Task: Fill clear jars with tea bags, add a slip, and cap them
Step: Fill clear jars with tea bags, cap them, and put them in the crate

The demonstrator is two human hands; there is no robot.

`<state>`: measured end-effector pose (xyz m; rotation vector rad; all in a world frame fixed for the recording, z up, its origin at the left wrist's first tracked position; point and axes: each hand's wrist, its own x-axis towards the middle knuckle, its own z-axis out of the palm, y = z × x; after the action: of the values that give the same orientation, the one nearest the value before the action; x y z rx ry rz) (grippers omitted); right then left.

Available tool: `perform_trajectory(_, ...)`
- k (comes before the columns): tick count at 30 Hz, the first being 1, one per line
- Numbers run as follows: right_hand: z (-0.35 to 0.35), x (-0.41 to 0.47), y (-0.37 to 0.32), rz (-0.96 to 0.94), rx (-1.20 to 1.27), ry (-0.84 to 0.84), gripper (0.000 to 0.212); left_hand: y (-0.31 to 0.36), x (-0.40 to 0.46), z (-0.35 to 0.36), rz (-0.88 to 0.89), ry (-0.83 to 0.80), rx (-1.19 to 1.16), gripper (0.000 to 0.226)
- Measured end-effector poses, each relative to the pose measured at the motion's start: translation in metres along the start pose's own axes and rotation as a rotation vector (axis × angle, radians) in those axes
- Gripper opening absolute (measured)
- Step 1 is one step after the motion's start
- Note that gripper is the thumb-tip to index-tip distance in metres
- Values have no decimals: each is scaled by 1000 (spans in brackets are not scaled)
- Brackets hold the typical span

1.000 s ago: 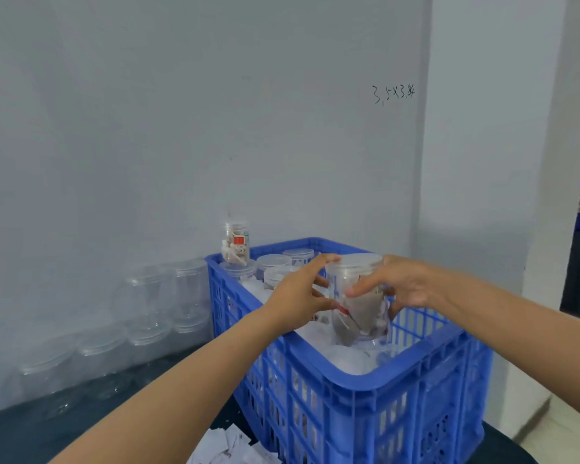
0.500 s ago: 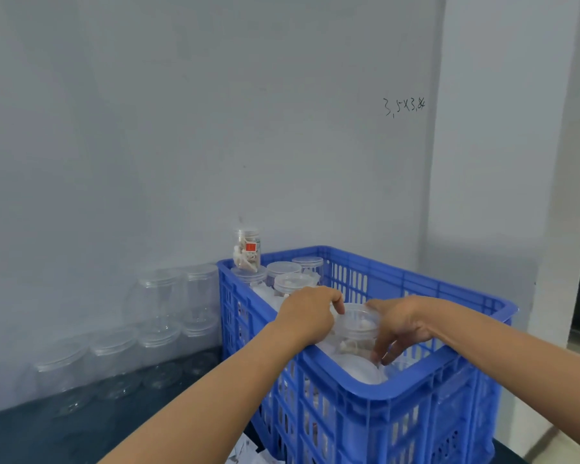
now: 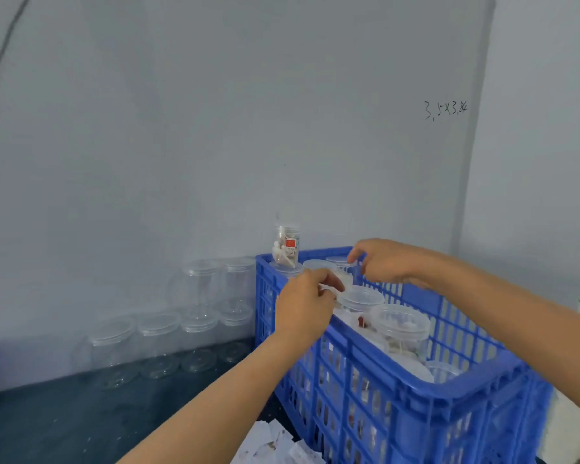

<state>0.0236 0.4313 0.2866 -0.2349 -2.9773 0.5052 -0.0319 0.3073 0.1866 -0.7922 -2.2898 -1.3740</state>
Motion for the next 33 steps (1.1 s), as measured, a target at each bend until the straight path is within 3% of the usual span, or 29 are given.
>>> perform_trajectory(5,39,30,-67,-55,220,-10,35,-52,0,-47,-168,97,-41,40)
perform_trajectory(10,97,69,-120,-27,482,-130,27,-121,-1,-97,-329,181,8,37)
perform_trajectory(15,157,106,-152,60,636,-238,44,-194,-7,-138,-451,270,49,37)
perform_trajectory(22,243,139,-191,89,899,-377,40,-273,-23,-167,-481,483,246,38)
perform_trajectory(28,311,157,-222,115,1007,-530,40,-322,-38,-186,-640,558,274,67)
perform_trajectory(33,340,164,-240,135,1055,-589,40,-357,-36,-194,-705,449,-40,105)
